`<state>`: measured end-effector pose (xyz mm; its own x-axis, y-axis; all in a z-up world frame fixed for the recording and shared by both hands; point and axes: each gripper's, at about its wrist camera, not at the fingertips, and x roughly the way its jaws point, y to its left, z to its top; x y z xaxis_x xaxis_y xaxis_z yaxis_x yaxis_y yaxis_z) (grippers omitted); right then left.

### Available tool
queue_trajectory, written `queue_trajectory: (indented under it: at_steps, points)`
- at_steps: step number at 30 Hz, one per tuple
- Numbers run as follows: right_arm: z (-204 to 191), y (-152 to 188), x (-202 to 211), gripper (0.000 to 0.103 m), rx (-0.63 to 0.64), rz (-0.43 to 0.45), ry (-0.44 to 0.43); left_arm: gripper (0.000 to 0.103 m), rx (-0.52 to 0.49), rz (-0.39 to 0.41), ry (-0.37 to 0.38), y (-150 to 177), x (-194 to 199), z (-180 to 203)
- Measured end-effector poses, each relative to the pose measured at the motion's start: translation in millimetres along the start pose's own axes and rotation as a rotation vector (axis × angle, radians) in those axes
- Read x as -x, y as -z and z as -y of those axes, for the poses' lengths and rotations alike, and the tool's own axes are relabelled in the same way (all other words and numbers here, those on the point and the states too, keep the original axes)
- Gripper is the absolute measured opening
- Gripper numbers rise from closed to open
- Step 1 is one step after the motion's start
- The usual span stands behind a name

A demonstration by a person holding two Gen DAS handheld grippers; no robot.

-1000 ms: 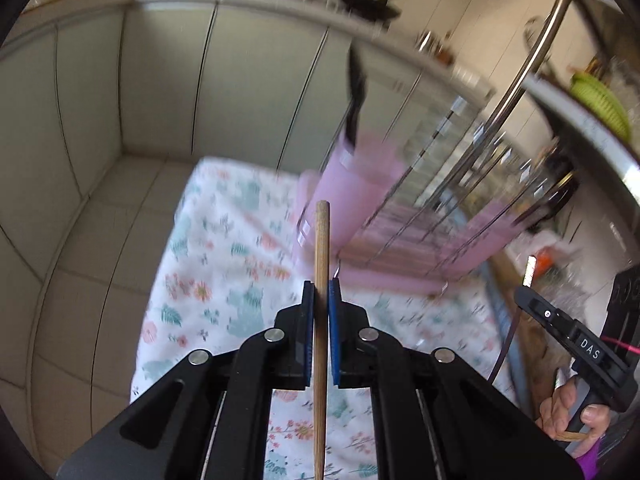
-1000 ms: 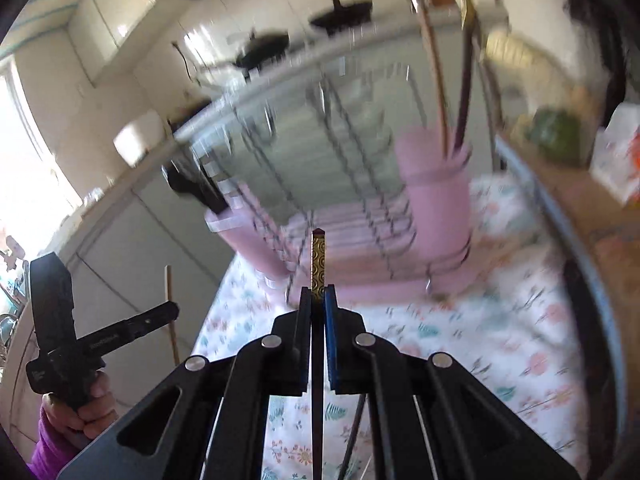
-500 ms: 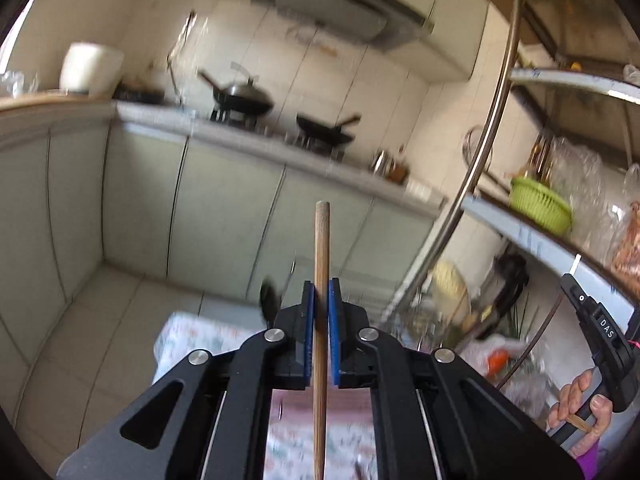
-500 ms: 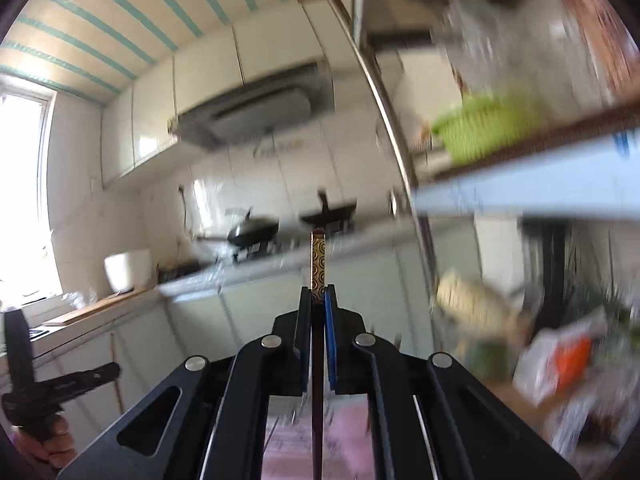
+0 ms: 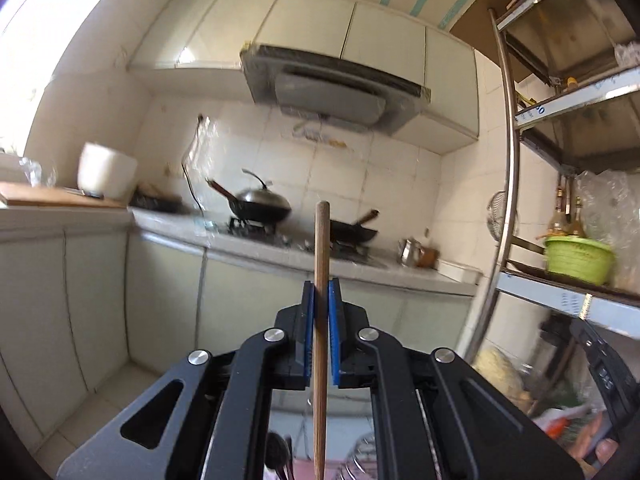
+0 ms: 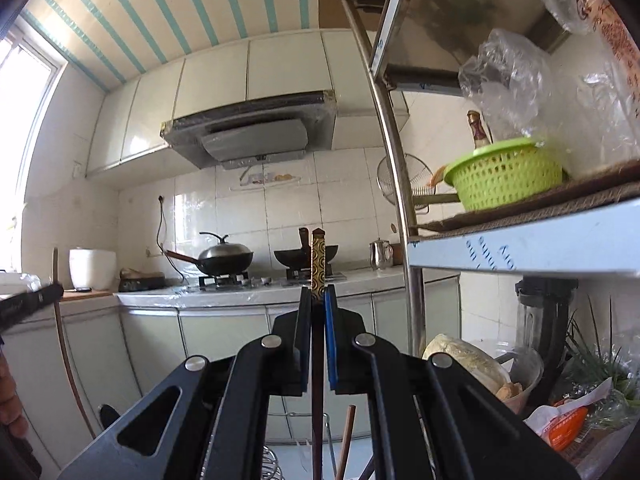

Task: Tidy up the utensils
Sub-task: 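Lift and carry the wooden chopstick with the left tool while the right tool carries the dark chopstick, then lower the wooden chopstick into the pink cup and open the left tool while the right tool releases its chopstick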

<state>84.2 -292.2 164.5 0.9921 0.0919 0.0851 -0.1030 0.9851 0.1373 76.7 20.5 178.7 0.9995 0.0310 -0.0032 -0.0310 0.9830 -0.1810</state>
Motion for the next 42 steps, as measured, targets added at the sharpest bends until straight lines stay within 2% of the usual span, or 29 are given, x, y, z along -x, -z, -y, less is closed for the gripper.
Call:
queue_trajectory:
  at_steps: [7,19,24,31,34,36,37,38,40,42]
  points:
    - [-5.6,31.2,-16.4,0.006,0.012,-0.060,0.002,0.006,-0.030,-0.022,-0.031,40.7,-31.5,1.1]
    - [-12.6,83.1,-9.4,0.006,-0.008,-0.204,-0.020,0.006,-0.037,-0.126,-0.016,105.6,-23.1,-3.7]
    - [-12.9,99.3,-6.4,0.007,-0.020,-0.257,-0.028,0.006,-0.014,-0.198,-0.020,124.2,-23.7,-7.2]
    - [-12.3,104.6,1.0,0.006,-0.027,-0.283,-0.015,0.006,-0.021,-0.233,-0.025,130.9,-18.9,-10.8]
    - [-12.3,103.9,-0.7,0.011,-0.038,-0.314,-0.035,0.007,-0.008,-0.248,-0.017,128.8,-17.0,-12.9]
    - [-12.5,101.9,0.5,0.023,-0.040,-0.323,-0.040,0.008,-0.001,-0.253,-0.019,126.1,-13.2,-14.9]
    - [-12.4,100.2,2.6,0.027,-0.039,-0.319,-0.044,0.012,-0.001,-0.250,-0.021,124.6,-11.5,-15.3]
    - [-12.2,97.8,5.2,0.028,-0.039,-0.312,-0.043,0.021,0.001,-0.239,-0.023,121.7,-7.5,-16.2]
    - [-11.4,92.6,8.9,0.028,-0.039,-0.309,-0.040,0.032,0.006,-0.214,-0.026,116.0,-0.4,-16.7]
    - [-9.2,87.2,13.9,0.028,-0.048,-0.308,-0.045,0.036,0.006,-0.188,-0.029,109.3,7.4,-16.2]
